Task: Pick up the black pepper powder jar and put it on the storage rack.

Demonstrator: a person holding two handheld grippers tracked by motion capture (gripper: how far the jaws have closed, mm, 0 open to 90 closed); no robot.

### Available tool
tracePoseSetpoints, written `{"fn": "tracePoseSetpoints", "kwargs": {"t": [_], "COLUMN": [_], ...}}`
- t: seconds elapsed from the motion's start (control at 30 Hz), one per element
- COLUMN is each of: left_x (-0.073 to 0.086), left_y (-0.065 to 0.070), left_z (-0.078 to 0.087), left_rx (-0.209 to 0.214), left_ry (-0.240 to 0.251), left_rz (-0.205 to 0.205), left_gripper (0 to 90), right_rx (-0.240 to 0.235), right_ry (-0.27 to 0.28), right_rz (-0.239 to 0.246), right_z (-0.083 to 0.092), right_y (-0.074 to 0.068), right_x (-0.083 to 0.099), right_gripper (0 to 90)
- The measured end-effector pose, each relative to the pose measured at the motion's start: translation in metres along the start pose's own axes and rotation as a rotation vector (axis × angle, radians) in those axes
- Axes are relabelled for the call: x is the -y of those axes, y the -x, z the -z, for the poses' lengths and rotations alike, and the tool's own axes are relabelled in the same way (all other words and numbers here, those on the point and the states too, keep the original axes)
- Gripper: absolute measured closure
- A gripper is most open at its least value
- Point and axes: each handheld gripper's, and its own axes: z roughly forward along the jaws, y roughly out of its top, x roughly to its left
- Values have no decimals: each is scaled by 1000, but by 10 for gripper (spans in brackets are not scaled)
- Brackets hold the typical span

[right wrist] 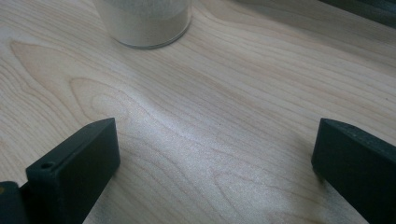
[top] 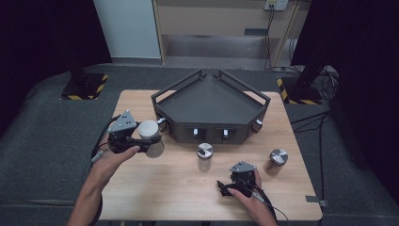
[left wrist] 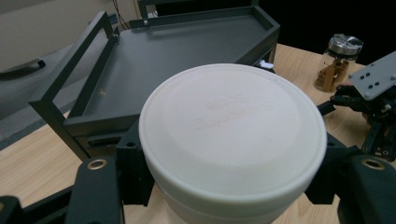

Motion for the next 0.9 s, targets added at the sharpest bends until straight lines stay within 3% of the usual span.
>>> {"fn": "tracePoseSetpoints", "kwargs": {"t": [0.9], "left_x": [-65], "left_y": [-25], "left_z": [-20], "left_rx": [41], "left_ry": [40], "left_rz": [-16], "left_gripper": [326], "right_rx": [0], "right_ry": [0], "right_rz": [-1], "right_z": [0], "right_y": [0], "right_x": [0], "right_gripper": [10]}}
